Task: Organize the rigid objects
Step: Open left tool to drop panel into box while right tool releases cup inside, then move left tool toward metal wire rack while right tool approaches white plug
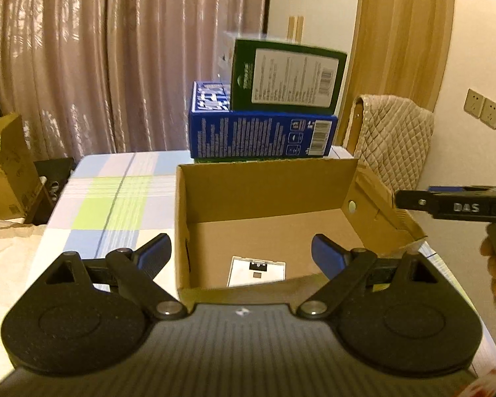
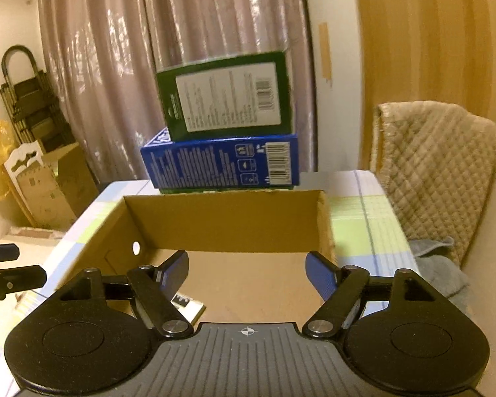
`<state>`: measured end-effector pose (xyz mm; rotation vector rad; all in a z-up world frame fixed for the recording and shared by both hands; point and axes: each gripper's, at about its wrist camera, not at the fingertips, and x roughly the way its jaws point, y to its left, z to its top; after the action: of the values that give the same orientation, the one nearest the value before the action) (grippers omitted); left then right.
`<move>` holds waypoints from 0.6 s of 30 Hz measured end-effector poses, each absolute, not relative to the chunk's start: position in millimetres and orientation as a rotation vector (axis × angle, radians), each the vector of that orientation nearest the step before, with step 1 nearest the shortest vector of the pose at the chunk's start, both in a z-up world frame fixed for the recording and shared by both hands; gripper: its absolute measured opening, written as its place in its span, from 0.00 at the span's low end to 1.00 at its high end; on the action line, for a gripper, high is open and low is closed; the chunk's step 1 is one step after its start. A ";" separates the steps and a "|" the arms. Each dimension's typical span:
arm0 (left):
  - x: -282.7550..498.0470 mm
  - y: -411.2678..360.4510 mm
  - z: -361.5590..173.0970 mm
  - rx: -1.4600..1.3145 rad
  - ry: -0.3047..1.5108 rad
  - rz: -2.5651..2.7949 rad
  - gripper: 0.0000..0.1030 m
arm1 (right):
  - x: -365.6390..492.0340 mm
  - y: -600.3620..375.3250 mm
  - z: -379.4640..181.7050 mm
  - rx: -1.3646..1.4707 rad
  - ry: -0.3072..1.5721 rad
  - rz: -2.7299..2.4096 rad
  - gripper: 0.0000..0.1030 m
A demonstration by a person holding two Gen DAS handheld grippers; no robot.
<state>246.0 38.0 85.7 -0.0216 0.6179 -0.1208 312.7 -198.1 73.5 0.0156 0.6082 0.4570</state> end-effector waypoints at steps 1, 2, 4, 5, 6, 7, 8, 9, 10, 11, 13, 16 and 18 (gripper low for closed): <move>238.0 39.2 87.7 -0.025 0.613 -0.117 0.87 | 301.4 -203.1 77.0 0.027 0.606 0.452 0.73; 228.5 40.6 89.7 -0.031 0.610 -0.110 0.87 | 290.4 -207.2 79.7 0.036 0.605 0.448 0.73; 210.1 43.2 92.8 -0.043 0.605 -0.104 0.87 | 266.5 -214.0 83.0 0.037 0.605 0.453 0.74; 200.2 44.3 93.8 -0.047 0.602 -0.099 0.87 | 253.9 -217.2 83.6 0.035 0.602 0.454 0.74; 189.0 45.4 94.3 -0.051 0.601 -0.094 0.87 | 239.9 -220.8 83.8 0.034 0.600 0.450 0.74; 178.8 46.4 94.8 -0.055 0.602 -0.092 0.87 | 227.1 -224.5 83.6 0.037 0.601 0.446 0.74; 168.6 47.6 94.8 -0.060 0.605 -0.089 0.87 | 213.2 -229.2 83.0 0.046 0.601 0.439 0.74; 157.3 48.3 93.8 -0.065 0.607 -0.084 0.87 | 200.3 -233.7 81.5 0.058 0.602 0.429 0.74; 147.5 49.0 92.9 -0.069 0.608 -0.081 0.87 | 187.9 -237.5 79.9 0.068 0.604 0.421 0.74; 137.7 49.5 91.2 -0.074 0.610 -0.080 0.87 | 175.9 -241.1 78.3 0.075 0.606 0.417 0.75; 118.0 49.4 86.1 -0.087 0.617 -0.083 0.87 | 150.8 -246.6 74.1 0.079 0.616 0.407 0.75; 90.4 47.5 78.6 -0.097 0.626 -0.071 0.87 | 117.6 -253.7 68.9 0.088 0.628 0.389 0.75; 74.5 46.1 73.1 -0.117 0.633 -0.067 0.87 | 99.7 -257.5 65.2 0.096 0.633 0.378 0.75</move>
<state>74.5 46.1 73.1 -0.1167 0.6330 -0.0672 99.7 -257.5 65.2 0.0960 0.6326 0.3779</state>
